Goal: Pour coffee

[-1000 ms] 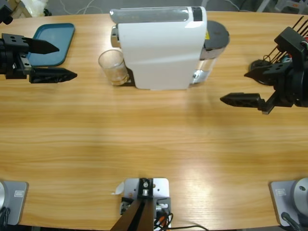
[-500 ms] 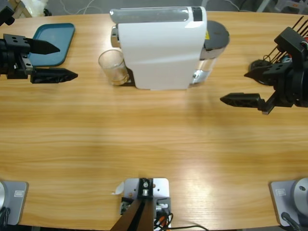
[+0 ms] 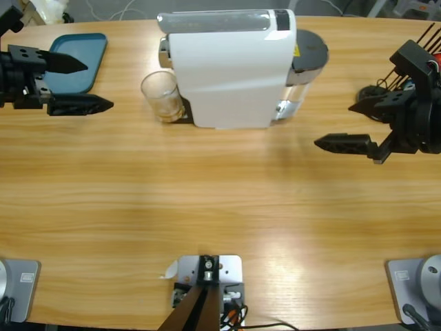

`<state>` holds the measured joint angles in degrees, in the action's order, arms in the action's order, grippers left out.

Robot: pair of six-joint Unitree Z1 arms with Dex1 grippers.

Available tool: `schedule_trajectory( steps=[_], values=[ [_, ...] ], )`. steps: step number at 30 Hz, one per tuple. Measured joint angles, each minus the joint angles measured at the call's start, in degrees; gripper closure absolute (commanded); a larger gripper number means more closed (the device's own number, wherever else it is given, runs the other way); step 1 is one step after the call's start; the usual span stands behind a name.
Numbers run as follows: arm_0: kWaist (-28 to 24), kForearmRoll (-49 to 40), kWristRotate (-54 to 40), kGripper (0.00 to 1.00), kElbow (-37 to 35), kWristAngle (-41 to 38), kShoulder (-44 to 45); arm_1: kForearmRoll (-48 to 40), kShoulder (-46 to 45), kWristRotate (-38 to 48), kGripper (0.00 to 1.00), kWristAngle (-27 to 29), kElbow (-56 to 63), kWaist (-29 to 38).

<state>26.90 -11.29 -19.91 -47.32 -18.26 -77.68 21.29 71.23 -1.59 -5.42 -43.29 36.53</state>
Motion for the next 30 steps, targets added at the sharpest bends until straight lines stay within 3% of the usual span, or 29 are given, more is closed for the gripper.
schedule_trajectory(
  steps=[16,30],
  values=[
    [-1.36,19.46,-7.59,0.0,2.13,-6.63,-15.55,0.01,5.17,0.0,0.004,-1.61,0.01,0.24],
    [-2.47,24.69,-7.68,0.0,1.37,-8.71,-23.9,-0.57,7.44,0.0,0.004,-2.52,0.01,0.28]
  ],
)
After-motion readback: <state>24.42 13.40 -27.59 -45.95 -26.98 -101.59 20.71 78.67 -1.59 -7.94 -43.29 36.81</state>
